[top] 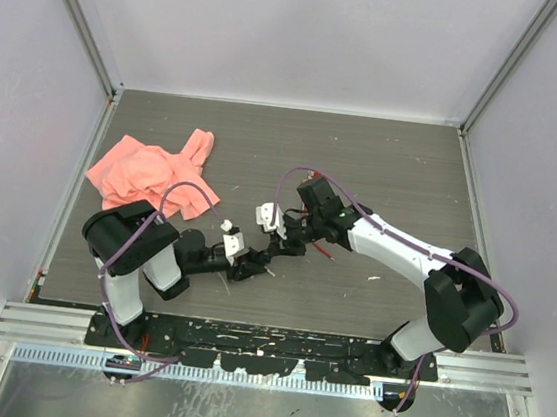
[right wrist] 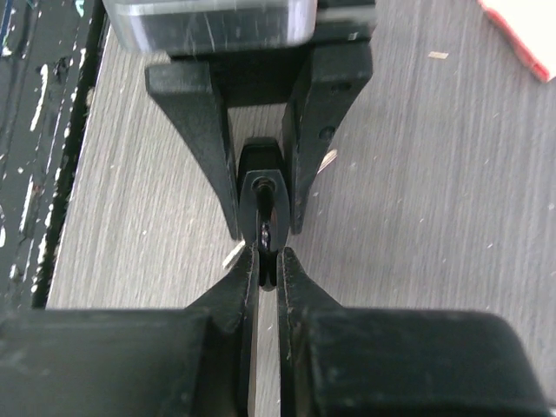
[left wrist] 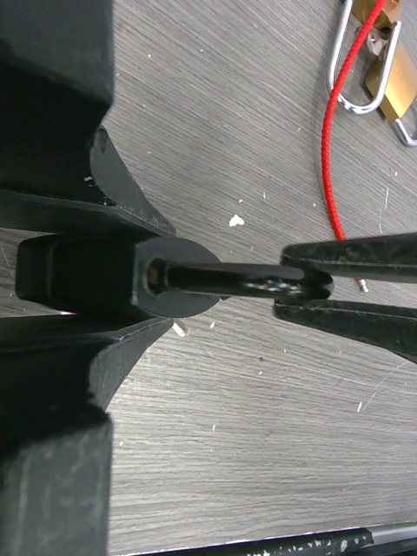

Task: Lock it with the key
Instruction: Lock the lock.

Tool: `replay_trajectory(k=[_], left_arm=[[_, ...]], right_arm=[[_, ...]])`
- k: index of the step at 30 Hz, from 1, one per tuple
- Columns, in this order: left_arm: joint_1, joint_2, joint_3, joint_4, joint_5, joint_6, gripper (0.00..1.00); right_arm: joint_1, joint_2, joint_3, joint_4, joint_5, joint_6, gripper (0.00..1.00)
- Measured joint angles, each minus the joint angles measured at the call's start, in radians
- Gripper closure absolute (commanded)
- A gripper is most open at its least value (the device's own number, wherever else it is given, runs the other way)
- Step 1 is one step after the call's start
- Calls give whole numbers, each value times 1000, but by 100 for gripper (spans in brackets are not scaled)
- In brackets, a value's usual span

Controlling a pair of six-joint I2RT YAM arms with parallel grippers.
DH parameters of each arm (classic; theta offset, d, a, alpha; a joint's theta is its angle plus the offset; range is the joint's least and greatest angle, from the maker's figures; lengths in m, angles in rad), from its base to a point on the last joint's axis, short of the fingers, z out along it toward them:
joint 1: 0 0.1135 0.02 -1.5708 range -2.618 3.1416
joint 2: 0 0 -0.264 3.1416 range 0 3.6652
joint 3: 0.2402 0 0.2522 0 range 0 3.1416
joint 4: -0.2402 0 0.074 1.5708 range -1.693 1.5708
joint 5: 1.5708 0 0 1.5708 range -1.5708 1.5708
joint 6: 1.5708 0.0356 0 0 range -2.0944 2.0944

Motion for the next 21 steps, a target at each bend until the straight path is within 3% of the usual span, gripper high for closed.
replay_trajectory(k=[10, 21], left_arm=[[20, 10, -14, 10, 14, 7, 100], [22, 10, 2, -8, 18, 13, 100]], right_arm=[[121, 81, 17, 235, -68, 2, 99], [82, 13, -2, 190, -58, -7, 99]])
